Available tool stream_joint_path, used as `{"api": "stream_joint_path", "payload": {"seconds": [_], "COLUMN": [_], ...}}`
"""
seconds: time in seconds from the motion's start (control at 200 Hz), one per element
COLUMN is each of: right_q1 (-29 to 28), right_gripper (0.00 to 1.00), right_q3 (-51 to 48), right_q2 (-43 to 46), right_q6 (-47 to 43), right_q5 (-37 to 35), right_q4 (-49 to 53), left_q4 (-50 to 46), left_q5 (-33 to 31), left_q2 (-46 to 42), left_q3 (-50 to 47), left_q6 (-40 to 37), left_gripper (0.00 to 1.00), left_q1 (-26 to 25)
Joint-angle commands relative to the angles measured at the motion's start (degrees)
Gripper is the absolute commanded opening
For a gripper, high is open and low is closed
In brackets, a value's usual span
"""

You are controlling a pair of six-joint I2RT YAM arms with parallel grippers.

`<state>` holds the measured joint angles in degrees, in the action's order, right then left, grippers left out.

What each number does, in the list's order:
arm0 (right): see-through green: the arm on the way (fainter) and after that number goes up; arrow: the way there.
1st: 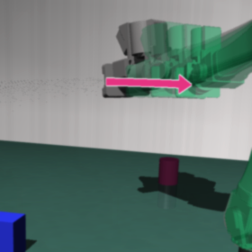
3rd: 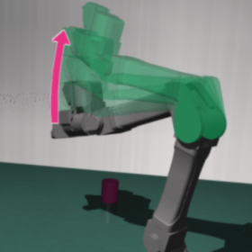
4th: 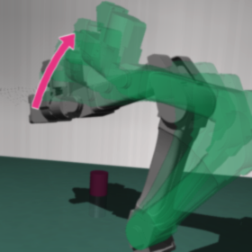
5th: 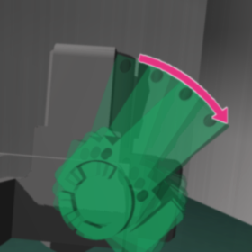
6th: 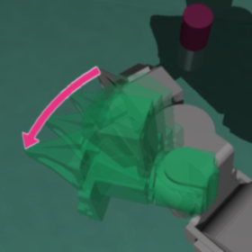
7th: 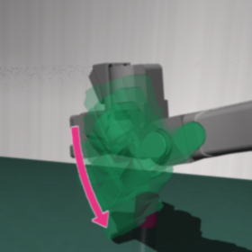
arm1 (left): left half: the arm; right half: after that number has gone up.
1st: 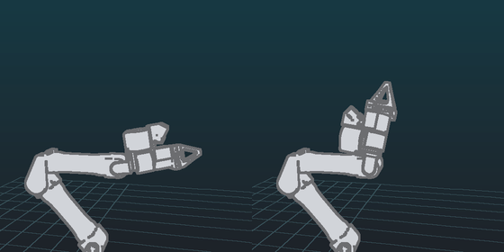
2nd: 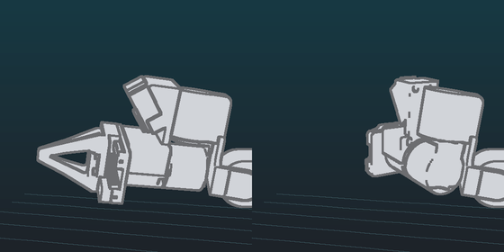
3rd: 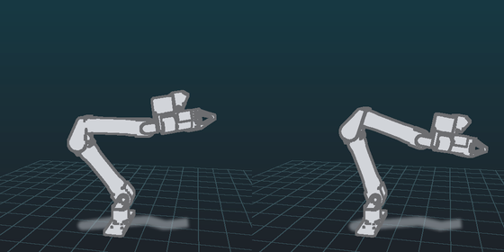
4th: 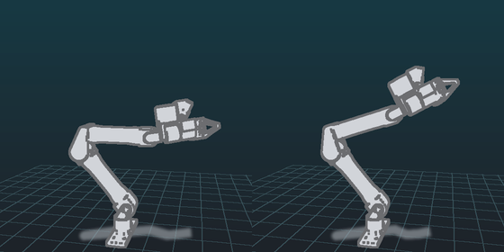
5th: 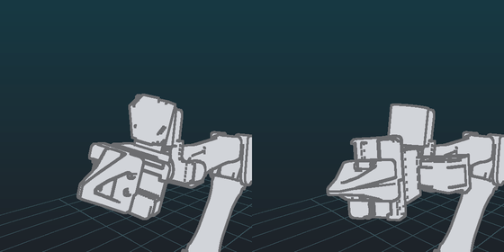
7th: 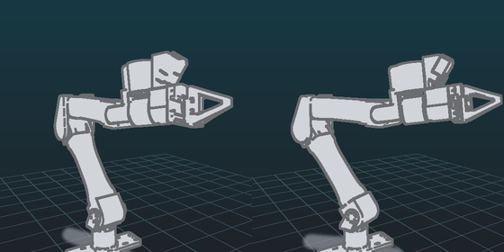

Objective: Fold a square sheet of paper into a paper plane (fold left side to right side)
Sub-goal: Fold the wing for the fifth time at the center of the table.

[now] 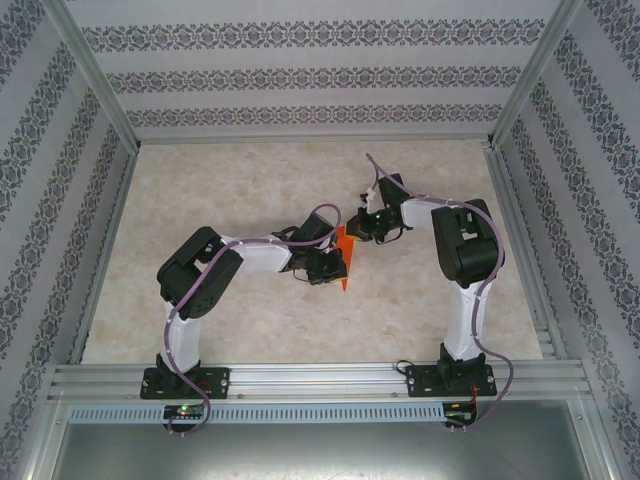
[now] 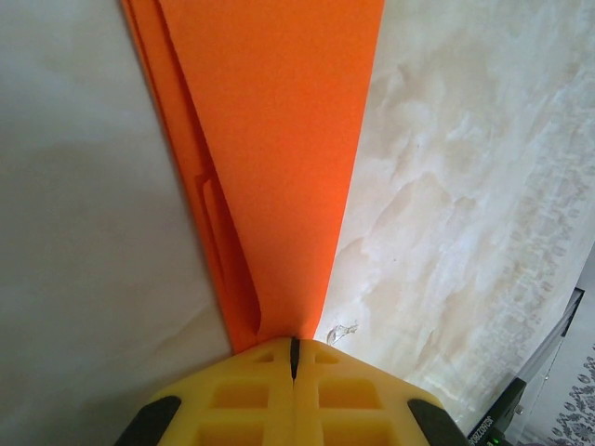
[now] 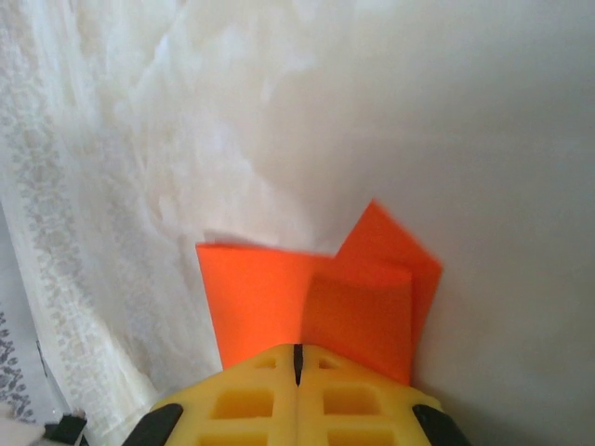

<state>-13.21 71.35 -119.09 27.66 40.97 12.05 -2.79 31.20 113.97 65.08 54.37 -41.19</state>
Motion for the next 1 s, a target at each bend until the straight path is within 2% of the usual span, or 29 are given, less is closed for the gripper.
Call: {"api": "stream_joint_path", "payload": {"seconds": [0.0, 0.649, 0.804, 0.994], "right_q1": [1.3, 3.7, 4.2, 3.7], "right_gripper": [0.00, 0.00, 0.01, 0.01], "right_q3": [3.1, 14.5, 13.0, 1.3], "right_q2": [-2.2, -6.4, -1.2, 10.9], "right_q6": [-1.9, -2.3, -2.5, -1.5], "right_q5": [-3.7, -3.7, -4.2, -2.3], "right_q4": [-0.7, 4.2, 4.4, 2.4], "left_q4": [-7.2, -6.9, -6.4, -6.4], "left_q5": [-0.9, -1.0, -1.0, -1.1], "left_q2": [1.7, 0.7, 0.7, 0.6], "left_q3": [-1.6, -1.8, -1.6, -1.4], "left_q6": [-1.2, -0.9, -0.7, -0.7], "left_gripper": [0.01, 0.00, 0.00, 0.01], "left_q1": [-0.8, -0.8, -0.8, -0.8]}}
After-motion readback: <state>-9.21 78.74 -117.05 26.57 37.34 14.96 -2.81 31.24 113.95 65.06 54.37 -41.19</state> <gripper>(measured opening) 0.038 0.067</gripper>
